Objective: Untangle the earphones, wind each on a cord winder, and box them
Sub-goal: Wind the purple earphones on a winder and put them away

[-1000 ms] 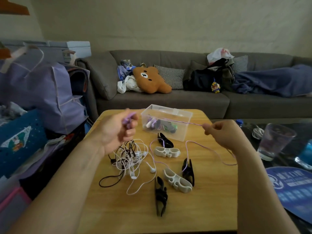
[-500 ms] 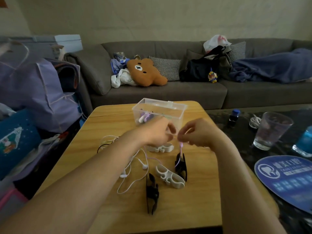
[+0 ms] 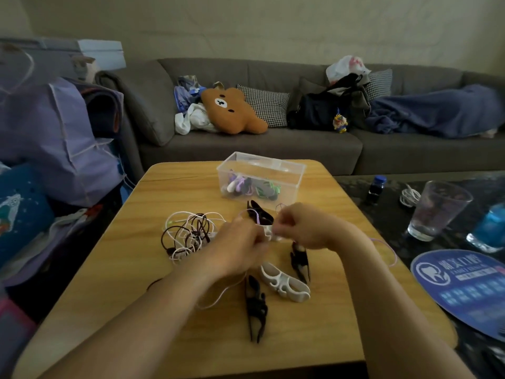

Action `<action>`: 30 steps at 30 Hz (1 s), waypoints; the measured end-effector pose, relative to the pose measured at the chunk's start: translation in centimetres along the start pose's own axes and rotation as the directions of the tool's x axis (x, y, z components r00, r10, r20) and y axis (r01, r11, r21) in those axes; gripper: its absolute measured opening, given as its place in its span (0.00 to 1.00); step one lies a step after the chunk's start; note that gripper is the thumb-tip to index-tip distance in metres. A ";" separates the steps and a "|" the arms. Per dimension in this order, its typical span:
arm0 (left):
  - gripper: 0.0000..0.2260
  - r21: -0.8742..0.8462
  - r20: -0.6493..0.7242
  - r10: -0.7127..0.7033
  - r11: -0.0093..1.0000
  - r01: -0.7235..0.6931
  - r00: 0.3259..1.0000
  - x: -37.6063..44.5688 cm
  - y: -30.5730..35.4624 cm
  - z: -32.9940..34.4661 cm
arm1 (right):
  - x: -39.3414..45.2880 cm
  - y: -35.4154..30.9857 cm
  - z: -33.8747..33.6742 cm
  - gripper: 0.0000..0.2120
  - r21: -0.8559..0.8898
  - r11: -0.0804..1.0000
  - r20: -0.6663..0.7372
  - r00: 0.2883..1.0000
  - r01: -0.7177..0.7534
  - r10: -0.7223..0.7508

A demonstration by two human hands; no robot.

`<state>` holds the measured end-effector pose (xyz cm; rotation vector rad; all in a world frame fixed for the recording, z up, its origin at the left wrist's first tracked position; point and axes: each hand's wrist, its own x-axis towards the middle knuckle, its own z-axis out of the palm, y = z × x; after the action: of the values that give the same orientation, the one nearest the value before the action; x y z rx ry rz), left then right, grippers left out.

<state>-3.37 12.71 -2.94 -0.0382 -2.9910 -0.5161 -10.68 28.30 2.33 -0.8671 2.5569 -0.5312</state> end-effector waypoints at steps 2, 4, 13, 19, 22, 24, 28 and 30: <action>0.10 -0.154 -0.078 -0.043 0.988 0.030 0.996 -0.2 -0.3 -0.7 | -0.6 -0.6 -0.8 0.07 0.236 0.967 -0.175 0.983 0.097 -0.056; 0.12 -0.373 -0.149 -0.111 0.927 0.048 0.983 -0.4 -0.4 -1.9 | -0.7 -0.5 -1.6 0.08 0.427 0.884 -0.434 0.901 0.191 0.015; 0.10 -0.891 -0.040 -0.131 0.454 0.024 0.991 -2.8 -1.8 -7.3 | -0.9 2.0 -2.7 0.08 0.921 0.184 -0.379 0.680 0.344 0.628; 0.13 -0.938 0.095 -0.185 0.312 0.150 0.978 -3.5 -1.2 -8.3 | -0.2 2.1 -1.4 0.14 0.826 0.559 -0.464 0.654 0.076 0.597; 0.13 -0.904 0.131 -0.180 0.382 0.192 0.975 -4.0 -0.4 -8.3 | -1.0 0.0 -1.3 0.11 0.610 0.764 -0.713 0.568 0.210 0.412; 0.11 -0.878 0.141 -0.171 0.434 0.203 0.975 -4.3 -0.2 -7.9 | -1.4 -1.5 -1.1 0.08 0.623 0.704 -0.650 0.725 0.339 0.226; 0.12 -0.929 0.145 -0.169 0.314 0.193 0.975 -4.8 -0.3 -6.7 | -1.5 -3.2 0.5 0.11 0.695 0.572 -0.374 0.899 0.435 -0.229; 0.12 -0.965 0.145 -0.181 0.190 0.179 0.973 -5.2 -0.3 -6.0 | -1.2 -3.7 1.1 0.13 0.704 0.614 -0.232 0.933 0.356 -0.275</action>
<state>2.40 10.34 2.05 0.2237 -2.0375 -2.3437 -7.46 26.04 3.40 -0.9693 1.9277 -1.6226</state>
